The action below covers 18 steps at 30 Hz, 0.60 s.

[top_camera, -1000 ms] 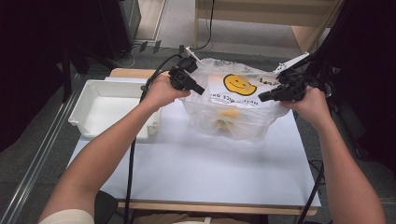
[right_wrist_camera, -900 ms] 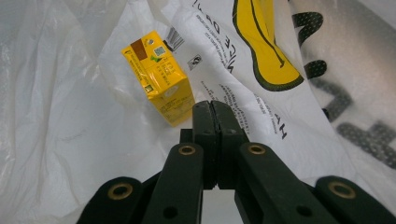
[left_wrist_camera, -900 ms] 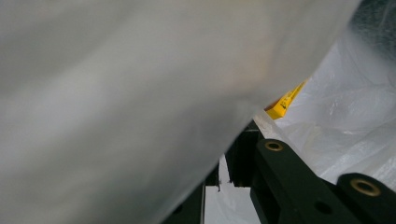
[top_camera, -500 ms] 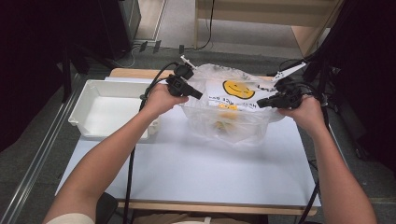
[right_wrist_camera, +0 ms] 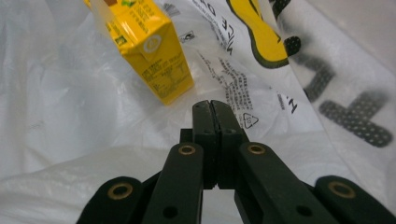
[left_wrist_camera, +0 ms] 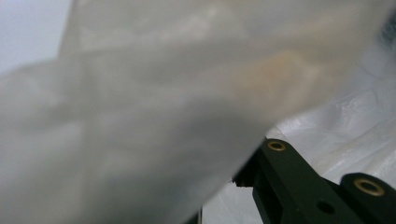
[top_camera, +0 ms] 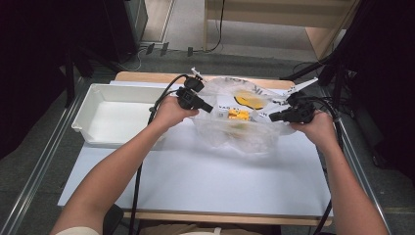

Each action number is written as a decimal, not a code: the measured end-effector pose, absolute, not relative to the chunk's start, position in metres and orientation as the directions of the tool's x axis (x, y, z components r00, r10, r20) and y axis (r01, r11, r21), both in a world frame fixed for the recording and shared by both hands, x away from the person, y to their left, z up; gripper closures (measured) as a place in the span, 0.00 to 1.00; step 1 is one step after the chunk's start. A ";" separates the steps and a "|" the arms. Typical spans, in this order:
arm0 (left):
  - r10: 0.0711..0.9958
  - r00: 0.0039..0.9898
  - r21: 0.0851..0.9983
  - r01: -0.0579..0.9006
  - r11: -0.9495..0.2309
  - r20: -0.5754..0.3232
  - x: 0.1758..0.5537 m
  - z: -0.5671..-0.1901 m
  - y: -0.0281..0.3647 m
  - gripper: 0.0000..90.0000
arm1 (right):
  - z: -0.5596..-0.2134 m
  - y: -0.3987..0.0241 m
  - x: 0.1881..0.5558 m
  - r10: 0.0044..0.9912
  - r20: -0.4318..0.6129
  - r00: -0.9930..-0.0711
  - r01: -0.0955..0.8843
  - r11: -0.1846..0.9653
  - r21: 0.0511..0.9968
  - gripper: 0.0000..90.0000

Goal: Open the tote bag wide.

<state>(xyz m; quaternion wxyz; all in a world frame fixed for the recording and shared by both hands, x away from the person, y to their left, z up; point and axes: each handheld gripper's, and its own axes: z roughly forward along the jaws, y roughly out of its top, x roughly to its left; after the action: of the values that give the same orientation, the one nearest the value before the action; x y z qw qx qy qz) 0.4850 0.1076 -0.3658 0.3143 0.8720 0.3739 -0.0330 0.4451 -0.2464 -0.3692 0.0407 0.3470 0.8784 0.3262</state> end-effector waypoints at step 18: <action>0.672 0.688 0.539 0.689 -0.485 -0.275 0.495 -0.392 0.110 0.94 | -0.397 -0.250 0.448 0.694 0.167 -0.700 0.618 0.471 0.629 1.00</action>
<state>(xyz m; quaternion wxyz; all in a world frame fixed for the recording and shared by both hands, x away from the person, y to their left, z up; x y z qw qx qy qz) 0.4955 0.1099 -0.3915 0.3190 0.8615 0.3948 -0.0135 0.4476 -0.2502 -0.3972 0.0558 0.3834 0.8558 0.3427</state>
